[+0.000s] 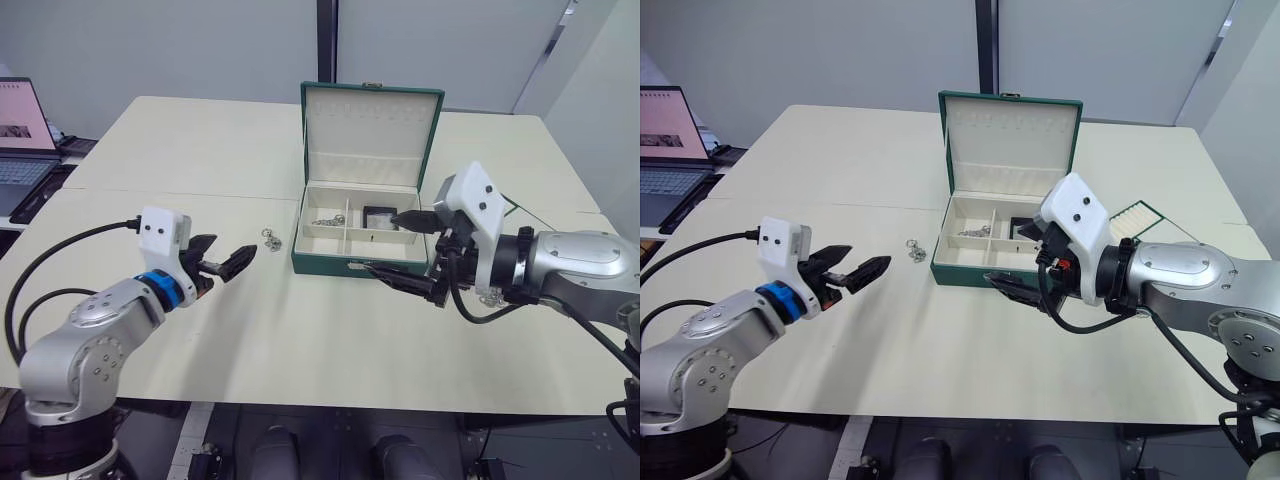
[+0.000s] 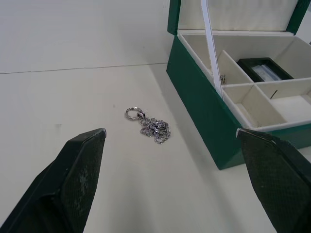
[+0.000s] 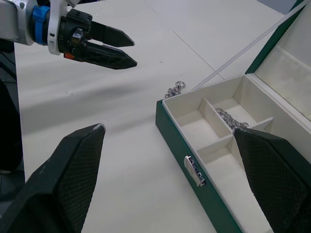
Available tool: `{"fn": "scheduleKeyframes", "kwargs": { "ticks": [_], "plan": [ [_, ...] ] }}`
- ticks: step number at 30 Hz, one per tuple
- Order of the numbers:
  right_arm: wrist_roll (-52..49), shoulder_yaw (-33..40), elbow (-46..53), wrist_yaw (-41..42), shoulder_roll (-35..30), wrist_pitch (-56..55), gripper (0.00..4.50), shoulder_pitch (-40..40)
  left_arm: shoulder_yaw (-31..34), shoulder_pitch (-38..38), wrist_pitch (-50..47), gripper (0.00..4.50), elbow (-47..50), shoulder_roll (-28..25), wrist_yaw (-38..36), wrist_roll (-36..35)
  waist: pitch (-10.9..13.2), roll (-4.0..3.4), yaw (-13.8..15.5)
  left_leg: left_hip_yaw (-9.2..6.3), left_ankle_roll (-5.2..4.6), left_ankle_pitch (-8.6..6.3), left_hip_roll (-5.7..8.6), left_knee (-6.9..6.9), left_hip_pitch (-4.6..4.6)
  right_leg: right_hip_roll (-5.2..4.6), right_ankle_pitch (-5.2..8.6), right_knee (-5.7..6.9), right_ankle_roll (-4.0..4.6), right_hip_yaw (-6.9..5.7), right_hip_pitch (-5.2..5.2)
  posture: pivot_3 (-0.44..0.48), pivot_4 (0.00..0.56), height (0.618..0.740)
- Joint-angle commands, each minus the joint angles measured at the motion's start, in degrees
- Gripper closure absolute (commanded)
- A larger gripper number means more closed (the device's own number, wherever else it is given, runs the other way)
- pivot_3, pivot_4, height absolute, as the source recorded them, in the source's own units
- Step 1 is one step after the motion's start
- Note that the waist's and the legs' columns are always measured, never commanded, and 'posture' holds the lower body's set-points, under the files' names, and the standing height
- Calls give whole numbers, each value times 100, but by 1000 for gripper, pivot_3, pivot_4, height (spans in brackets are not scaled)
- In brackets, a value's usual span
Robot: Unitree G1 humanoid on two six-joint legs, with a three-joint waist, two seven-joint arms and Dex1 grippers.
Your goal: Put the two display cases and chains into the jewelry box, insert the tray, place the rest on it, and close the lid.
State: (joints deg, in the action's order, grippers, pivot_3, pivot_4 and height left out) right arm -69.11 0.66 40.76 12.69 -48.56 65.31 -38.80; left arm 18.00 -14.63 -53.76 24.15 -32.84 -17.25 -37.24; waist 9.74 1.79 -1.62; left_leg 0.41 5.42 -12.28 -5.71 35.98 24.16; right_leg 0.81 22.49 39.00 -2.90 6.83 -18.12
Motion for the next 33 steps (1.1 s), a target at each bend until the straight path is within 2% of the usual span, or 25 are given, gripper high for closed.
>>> {"fn": "scheduleKeyframes", "kwargs": {
  "ticks": [1, 9, 17, 25, 33],
  "plan": [
    [12, 225, 150, 135, 17, -237, 0, 60, -301, -121, 90, 38, 6, 104, 296, 366, 0, 0, -8, 0, 2, 1, 0, 0, 0, 0, 0, 0, 0, 0, 0, 0, 150, 740],
    [186, 188, 90, 258, 20, -303, 0, 132, -983, -463, 591, 38, -611, 561, 703, 1268, 0, 0, 4, 2, 15, 9, 1, 0, 0, 1, 0, -1, 0, 2, 0, 0, 150, 740],
    [295, 178, 26, 403, -22, -271, 0, 21, -1515, -906, 1330, 38, -1871, 999, 636, 1986, 0, 0, 13, 5, 18, 11, 2, 0, 0, 1, 0, -1, 0, 3, 1, 0, 150, 740],
    [273, 218, 43, 421, -71, -234, 0, -19, -1698, -1363, 1969, 38, -2999, 1431, 544, 2409, 0, 0, 26, 6, 19, 11, 3, 1, 6, 0, -1, -3, -1, 1, 1, 0, 150, 740],
    [199, 267, 76, 375, -116, -207, 0, 1, -1705, -1514, 2144, 38, -3362, 1613, 486, 2623, -1, -1, 31, 7, 19, 12, 3, 1, 6, 0, -1, -2, -1, 1, 2, 0, 150, 740]
  ]
}}
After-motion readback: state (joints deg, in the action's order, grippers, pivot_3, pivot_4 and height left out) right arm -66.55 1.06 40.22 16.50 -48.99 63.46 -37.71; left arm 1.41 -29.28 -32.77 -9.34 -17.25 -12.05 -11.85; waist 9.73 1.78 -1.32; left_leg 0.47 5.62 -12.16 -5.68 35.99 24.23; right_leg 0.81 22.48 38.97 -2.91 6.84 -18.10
